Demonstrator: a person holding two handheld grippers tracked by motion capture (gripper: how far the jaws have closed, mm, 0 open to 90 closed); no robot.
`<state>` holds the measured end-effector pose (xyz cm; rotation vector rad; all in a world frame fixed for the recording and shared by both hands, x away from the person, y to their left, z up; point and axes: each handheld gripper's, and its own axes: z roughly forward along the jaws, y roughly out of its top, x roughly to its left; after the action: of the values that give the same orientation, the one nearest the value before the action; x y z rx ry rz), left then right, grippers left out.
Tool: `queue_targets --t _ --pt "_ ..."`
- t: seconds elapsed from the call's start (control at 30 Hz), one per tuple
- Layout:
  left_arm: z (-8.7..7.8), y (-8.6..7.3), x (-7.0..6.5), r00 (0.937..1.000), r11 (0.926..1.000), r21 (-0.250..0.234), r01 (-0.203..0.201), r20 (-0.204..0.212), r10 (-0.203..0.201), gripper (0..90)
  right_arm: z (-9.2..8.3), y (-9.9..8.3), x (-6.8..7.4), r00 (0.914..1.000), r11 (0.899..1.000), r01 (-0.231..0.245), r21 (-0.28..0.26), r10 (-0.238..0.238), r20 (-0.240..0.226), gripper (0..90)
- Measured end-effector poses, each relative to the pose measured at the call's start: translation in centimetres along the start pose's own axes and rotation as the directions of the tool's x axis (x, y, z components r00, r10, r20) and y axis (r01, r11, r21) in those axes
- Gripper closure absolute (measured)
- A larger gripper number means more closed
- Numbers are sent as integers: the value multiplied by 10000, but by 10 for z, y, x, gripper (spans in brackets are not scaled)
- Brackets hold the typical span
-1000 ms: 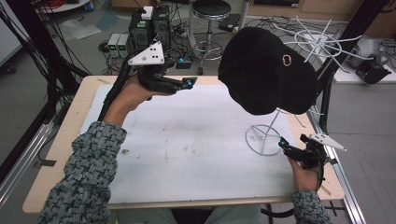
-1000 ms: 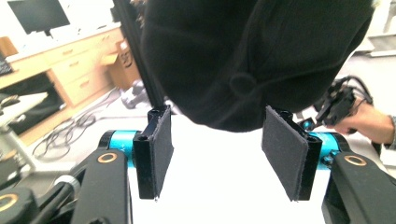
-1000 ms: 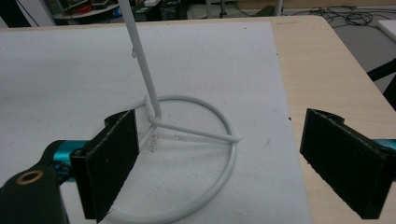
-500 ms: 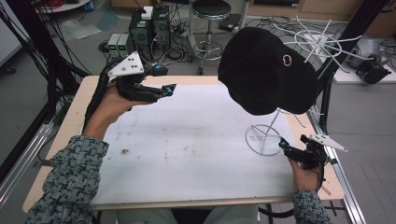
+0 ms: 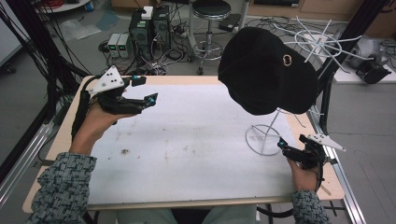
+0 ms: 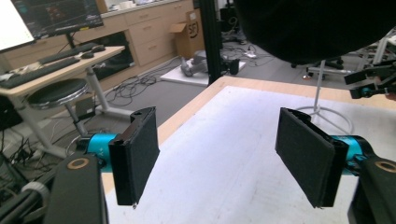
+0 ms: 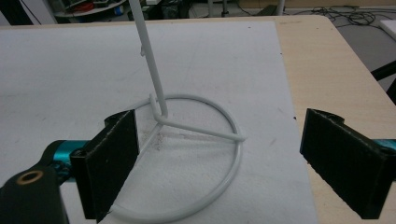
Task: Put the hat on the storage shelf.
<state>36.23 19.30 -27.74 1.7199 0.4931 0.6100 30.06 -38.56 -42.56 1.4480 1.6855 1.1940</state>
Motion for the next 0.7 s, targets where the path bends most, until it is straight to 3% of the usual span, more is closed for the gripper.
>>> queue_targets --t 0.13,0.3,0.33,0.37,0.4,0.43,0.47,0.53,0.57,0.6,0.7 --pt "-10 -11 -1 9993 9998 -102 175 -342 -178 288 1 0 1 10000 10000 -1 20 2 -22 107" --pt "-25 -36 -1 9947 9987 -220 450 -912 -468 283 1 0 2 10000 10000 -34 30 34 -63 108" --pt "-31 -47 -1 9909 9978 -209 623 -1182 -644 279 2 0 1 10000 10000 -5 7 5 -57 107" --pt "-31 -47 -1 9909 9978 -209 623 -1182 -644 274 1 0 1 10000 10000 -26 11 26 -60 107" --pt "-37 -58 0 9853 9965 -230 798 -1495 -823 264 1 0 1 10000 10000 -33 10 33 -51 107" --pt "-37 -58 0 9853 9965 -230 798 -1495 -823 257 1 0 1 10000 10000 -4 13 4 -47 107" --pt "-42 -70 0 9797 9954 -237 928 -1765 -955 255 1 0 1 10000 10000 -33 20 33 -61 108" --pt "-45 -75 -1 9773 9949 -208 984 -1864 -1006 253 1 0 2 10000 10000 -32 31 32 -60 107" --pt "-50 -86 -1 9709 9921 -274 1224 -2038 -1254 253 2 0 1 10000 10000 32 -8 -32 -54 107" --pt "-50 -86 -1 9709 9921 -274 1224 -2038 -1254 254 2 0 2 10000 10000 2 20 -1 -44 108" --pt "-56 -106 -3 9635 9873 -188 1575 -2163 -1578 249 3 0 2 10000 10000 45 57 -45 -55 108"
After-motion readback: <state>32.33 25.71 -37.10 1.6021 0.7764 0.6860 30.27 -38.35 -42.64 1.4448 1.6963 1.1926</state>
